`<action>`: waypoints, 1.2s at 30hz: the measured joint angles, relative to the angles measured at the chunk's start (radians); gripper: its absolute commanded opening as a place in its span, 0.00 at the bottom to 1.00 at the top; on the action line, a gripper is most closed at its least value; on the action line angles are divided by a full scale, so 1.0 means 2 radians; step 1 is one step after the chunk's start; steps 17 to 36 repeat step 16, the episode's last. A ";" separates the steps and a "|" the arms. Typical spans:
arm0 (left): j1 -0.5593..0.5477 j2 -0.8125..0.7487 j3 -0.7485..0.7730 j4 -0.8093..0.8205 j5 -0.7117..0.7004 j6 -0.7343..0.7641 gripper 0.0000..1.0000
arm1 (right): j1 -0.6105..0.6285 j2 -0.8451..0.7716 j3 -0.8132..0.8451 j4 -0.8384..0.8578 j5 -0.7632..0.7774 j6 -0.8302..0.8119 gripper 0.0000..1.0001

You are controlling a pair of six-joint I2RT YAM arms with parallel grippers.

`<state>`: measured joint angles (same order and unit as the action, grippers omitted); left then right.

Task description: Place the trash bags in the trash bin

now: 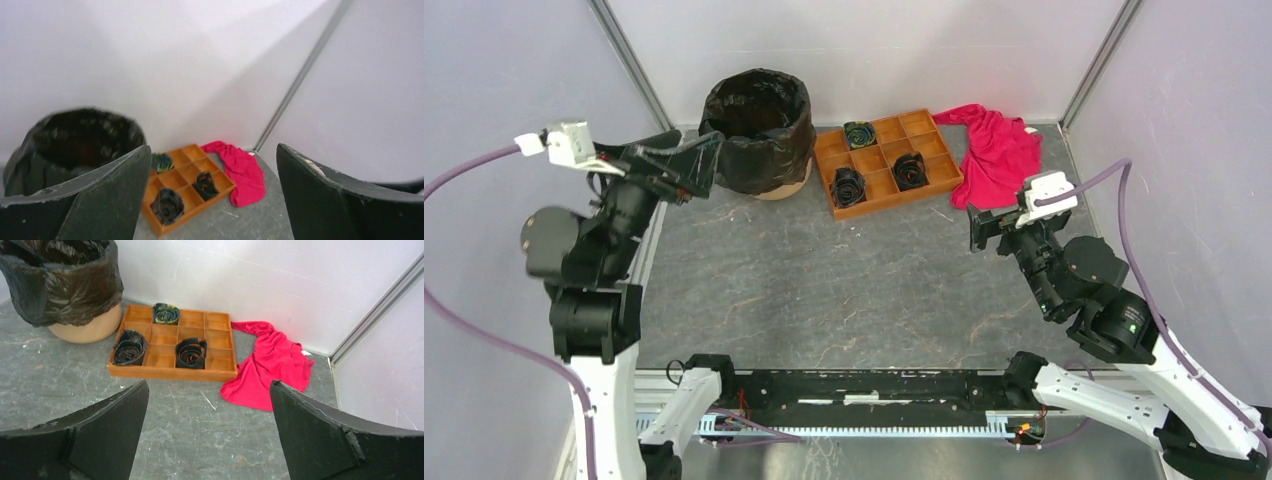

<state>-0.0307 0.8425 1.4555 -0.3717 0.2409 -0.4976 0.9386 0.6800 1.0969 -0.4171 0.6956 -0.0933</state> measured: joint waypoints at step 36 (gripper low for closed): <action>-0.068 0.022 0.002 0.016 0.055 0.098 1.00 | 0.000 -0.006 0.024 0.022 0.048 -0.013 0.98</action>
